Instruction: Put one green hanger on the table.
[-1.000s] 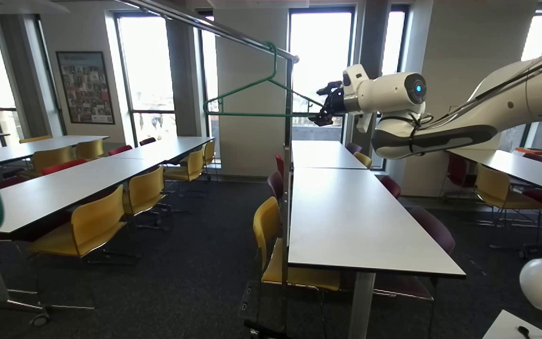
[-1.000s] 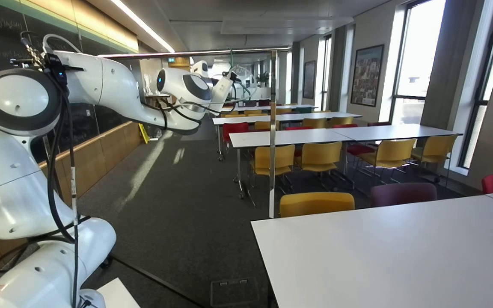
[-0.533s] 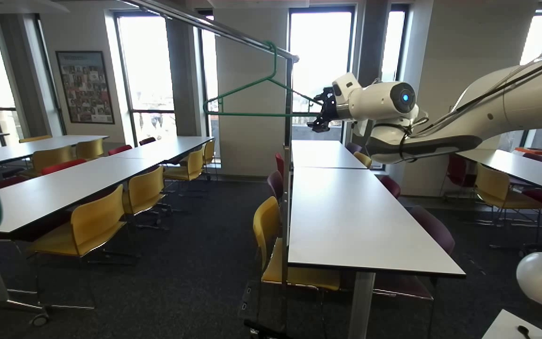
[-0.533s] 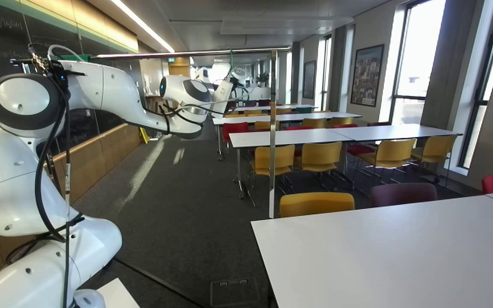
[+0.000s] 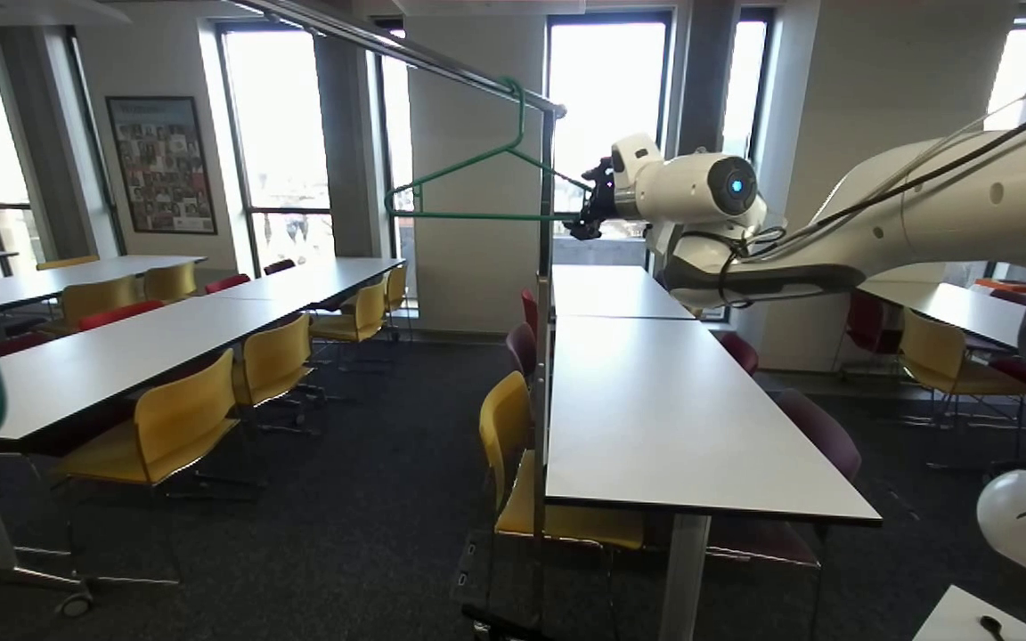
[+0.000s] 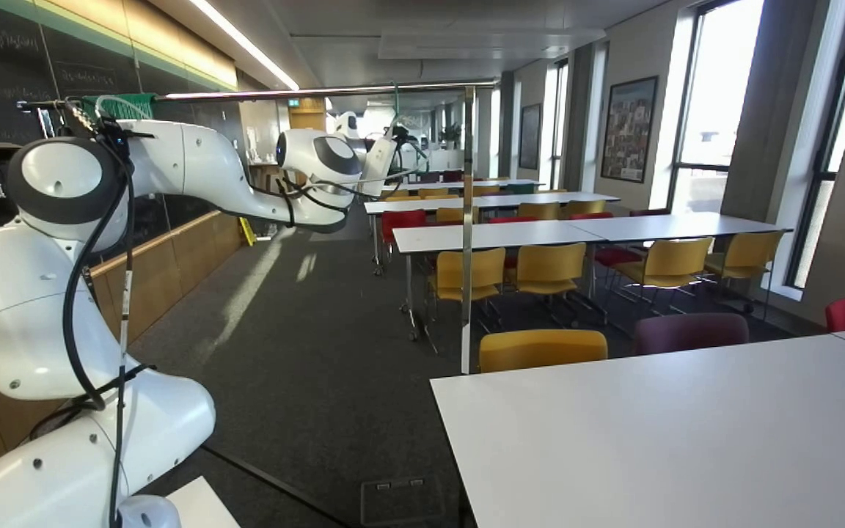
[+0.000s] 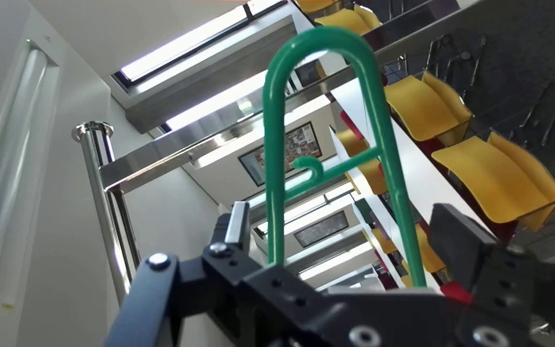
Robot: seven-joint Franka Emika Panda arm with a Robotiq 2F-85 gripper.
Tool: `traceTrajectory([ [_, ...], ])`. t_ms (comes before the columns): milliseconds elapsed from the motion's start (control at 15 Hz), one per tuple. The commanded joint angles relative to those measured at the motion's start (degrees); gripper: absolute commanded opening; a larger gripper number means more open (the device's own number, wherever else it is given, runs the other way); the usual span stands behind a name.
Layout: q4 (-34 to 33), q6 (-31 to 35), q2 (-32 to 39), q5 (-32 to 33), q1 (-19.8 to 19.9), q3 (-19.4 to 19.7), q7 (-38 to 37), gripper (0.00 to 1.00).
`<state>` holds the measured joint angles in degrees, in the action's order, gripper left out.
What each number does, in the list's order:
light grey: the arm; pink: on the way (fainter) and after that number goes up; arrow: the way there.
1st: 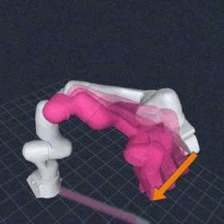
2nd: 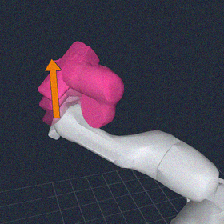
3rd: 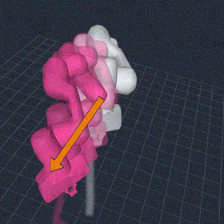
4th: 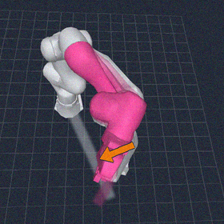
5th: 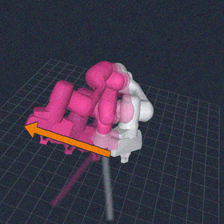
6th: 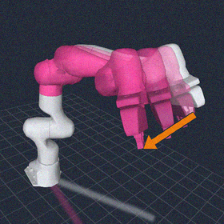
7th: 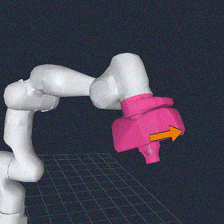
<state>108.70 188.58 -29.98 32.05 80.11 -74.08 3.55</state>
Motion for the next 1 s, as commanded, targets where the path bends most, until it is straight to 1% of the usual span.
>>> traceTrajectory([
  [0,-3.73,0.70,-3.05,-7.12,5.35,-4.10,2.00,1.00],
  [200,-5.26,1.00,-4.50,-10.20,7.78,-6.10,2.80,1.00],
  [267,-5.55,0.85,-4.64,-10.59,8.15,-6.35,3.16,0.83],
  [333,-5.70,0.92,-4.65,-10.66,8.48,-6.64,3.56,0.74],
  [400,-5.96,1.04,-4.82,-10.82,8.97,-6.96,3.62,0.68],
  [467,-5.92,1.32,-5.00,-10.95,9.32,-7.09,3.61,0.58],
  [933,-6.25,1.29,-5.26,-10.85,10.85,-7.34,3.89,0.06],
])
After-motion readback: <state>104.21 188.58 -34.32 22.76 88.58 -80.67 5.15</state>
